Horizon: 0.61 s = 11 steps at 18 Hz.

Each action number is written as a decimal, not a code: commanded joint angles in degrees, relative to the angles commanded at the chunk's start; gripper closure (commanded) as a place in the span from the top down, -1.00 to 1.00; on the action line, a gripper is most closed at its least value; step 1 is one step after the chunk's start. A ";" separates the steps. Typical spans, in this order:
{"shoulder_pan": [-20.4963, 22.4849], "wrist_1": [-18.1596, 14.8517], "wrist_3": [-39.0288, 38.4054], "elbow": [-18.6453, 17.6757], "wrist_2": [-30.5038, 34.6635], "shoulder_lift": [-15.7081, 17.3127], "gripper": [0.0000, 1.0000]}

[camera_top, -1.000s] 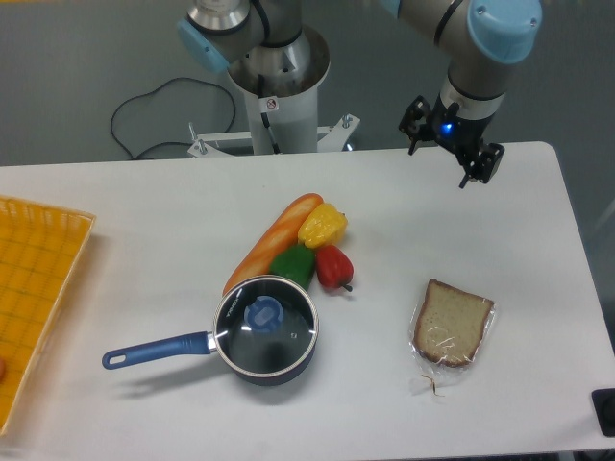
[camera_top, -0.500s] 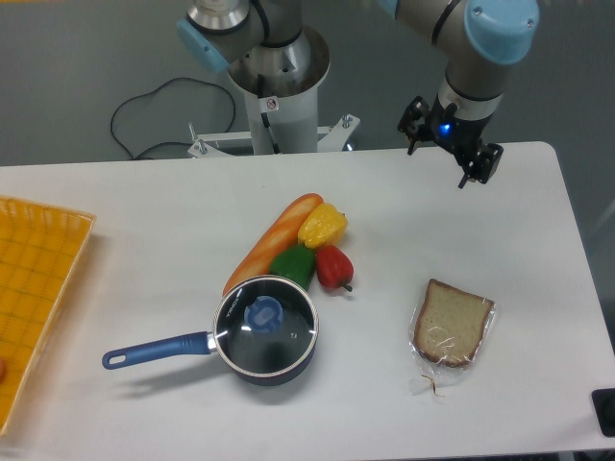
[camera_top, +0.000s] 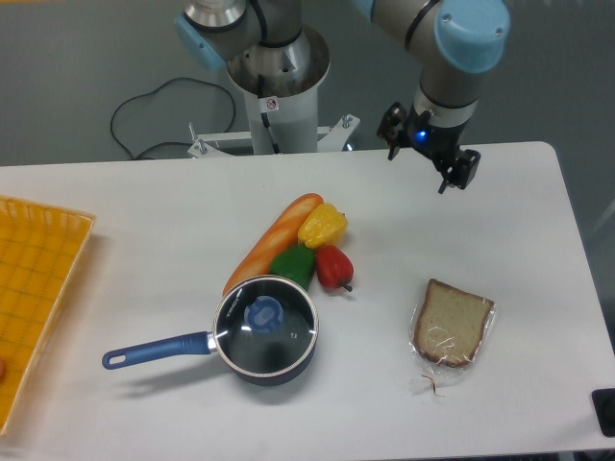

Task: Open the lid
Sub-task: 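Move the gripper over the saucepan and lower it toward the blue lid knob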

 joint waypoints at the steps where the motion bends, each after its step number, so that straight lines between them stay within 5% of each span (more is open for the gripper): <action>1: -0.71 0.70 -2.54 -0.17 0.00 0.00 1.00; 5: -3.69 7.28 -6.78 -4.21 -0.79 -0.09 1.00; 11: -8.18 8.17 -12.48 -4.40 -0.79 -1.40 1.00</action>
